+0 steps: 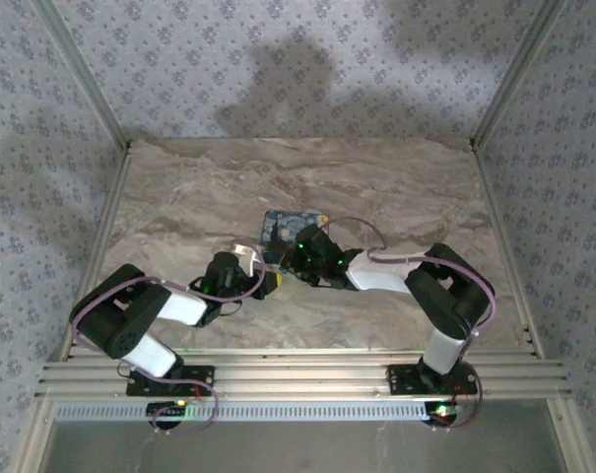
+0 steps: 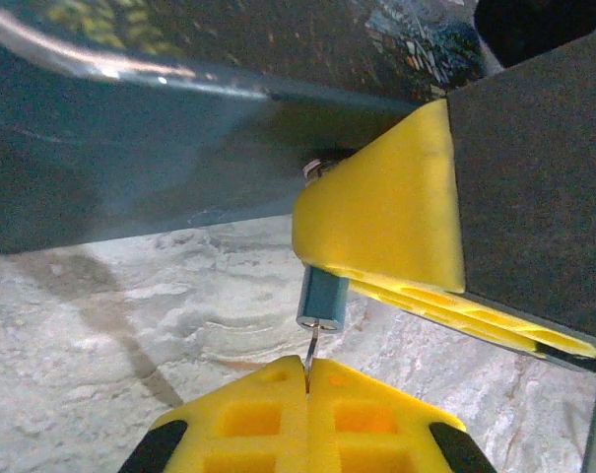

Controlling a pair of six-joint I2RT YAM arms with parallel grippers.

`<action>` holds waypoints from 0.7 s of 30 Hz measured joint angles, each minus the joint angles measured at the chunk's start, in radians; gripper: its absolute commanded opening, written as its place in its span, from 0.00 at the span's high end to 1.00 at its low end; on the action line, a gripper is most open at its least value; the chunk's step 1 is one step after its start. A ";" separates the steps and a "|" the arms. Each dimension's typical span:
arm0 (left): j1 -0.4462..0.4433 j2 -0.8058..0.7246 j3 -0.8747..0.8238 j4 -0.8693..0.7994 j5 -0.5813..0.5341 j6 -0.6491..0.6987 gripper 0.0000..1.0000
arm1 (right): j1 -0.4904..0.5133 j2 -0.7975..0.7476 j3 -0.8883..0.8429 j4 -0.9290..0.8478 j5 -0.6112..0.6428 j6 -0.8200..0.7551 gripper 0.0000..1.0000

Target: Unlock a padlock with a key

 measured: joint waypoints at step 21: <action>-0.248 -0.110 0.176 -0.467 -0.461 0.448 1.00 | -0.029 0.002 0.100 -0.245 -0.060 -0.041 0.63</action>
